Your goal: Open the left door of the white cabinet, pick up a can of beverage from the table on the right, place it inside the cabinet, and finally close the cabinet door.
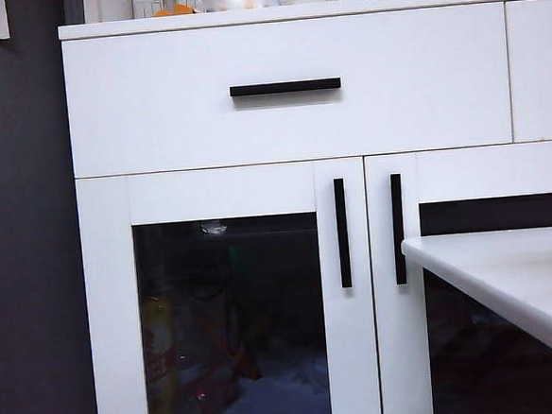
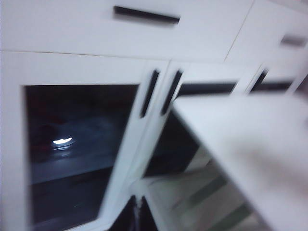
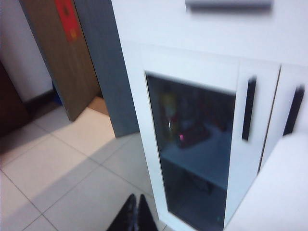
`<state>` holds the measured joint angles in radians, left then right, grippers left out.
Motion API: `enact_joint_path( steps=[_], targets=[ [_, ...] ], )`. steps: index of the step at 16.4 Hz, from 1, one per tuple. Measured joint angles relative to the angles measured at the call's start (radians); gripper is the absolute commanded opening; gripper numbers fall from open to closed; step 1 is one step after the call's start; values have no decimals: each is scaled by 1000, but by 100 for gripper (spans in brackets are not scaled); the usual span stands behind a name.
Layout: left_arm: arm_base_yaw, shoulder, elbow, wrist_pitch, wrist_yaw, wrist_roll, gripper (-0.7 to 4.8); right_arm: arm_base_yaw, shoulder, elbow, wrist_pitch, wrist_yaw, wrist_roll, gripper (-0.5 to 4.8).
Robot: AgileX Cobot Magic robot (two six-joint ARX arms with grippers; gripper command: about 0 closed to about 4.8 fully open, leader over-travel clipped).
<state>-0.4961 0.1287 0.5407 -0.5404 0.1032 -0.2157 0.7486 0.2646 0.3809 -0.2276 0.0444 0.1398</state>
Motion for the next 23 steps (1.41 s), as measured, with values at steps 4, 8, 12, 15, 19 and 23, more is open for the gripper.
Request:
enact_joint_path(
  steps=[4, 8, 12, 15, 19, 23],
  targets=[
    [0, 13, -312, 292, 27, -119, -6, 2, -2, -109, 58, 5, 18, -5],
    [0, 12, -436, 347, 23, -121, -6, 2, -2, -188, 69, 8, 17, -5],
    [0, 11, -447, 354, 9, -118, -5, 2, -2, -262, 63, 45, 14, -5],
    [0, 11, -447, 354, 9, -118, -5, 2, -2, -260, 32, 46, 18, -5],
    [0, 11, -447, 354, 9, -118, -5, 2, -2, -260, 18, 46, 18, -5],
    [34, -10, -447, 354, 12, -118, -5, -33, -32, -260, 8, 40, 18, -5]
  ],
)
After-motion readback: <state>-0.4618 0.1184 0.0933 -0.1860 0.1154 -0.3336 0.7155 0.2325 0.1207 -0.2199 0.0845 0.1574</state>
